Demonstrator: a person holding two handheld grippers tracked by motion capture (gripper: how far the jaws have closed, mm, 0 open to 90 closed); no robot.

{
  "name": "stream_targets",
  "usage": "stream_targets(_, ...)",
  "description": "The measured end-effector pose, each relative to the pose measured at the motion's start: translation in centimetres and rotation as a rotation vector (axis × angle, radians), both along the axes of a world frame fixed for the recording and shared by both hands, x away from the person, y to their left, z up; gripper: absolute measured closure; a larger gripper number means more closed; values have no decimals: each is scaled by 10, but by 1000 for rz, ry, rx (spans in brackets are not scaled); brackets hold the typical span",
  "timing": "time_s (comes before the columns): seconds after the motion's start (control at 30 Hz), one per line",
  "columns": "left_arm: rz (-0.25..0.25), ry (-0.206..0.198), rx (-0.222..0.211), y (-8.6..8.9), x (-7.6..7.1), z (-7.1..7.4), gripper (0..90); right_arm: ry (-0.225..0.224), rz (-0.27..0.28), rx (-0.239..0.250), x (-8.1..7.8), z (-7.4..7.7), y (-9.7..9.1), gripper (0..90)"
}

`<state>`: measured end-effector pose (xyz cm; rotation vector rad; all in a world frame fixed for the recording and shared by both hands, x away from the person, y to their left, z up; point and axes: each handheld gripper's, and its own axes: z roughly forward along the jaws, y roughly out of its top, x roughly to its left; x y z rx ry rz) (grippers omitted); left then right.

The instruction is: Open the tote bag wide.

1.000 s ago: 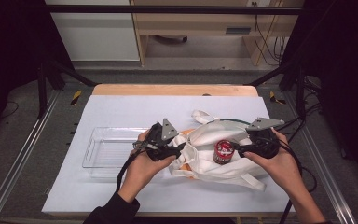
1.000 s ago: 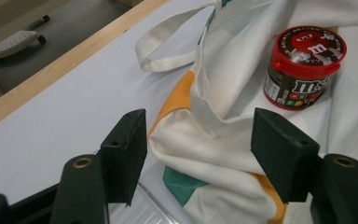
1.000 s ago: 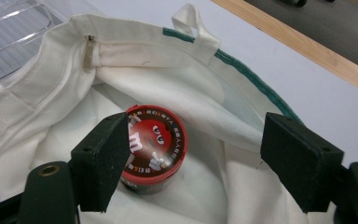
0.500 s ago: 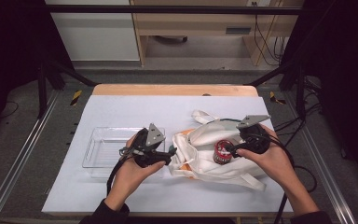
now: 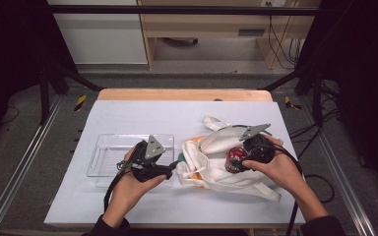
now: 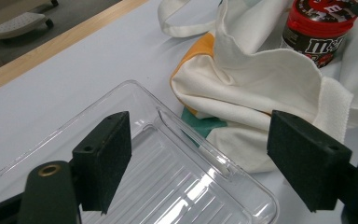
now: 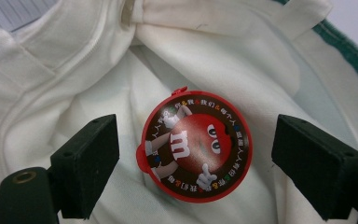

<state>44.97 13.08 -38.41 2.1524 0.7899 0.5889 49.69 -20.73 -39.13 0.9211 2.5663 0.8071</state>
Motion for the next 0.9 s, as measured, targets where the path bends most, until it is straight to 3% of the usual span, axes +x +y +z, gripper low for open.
stream_targets(0.33, 16, -16, 14, 5, 0, 1, 212, 50, -12, -19, 5, -13, 6, 123)
stream_targets(0.9, 46, -23, 2, 17, 3, 2, 207, 116, -20, -59, 16, -26, 8, 192)
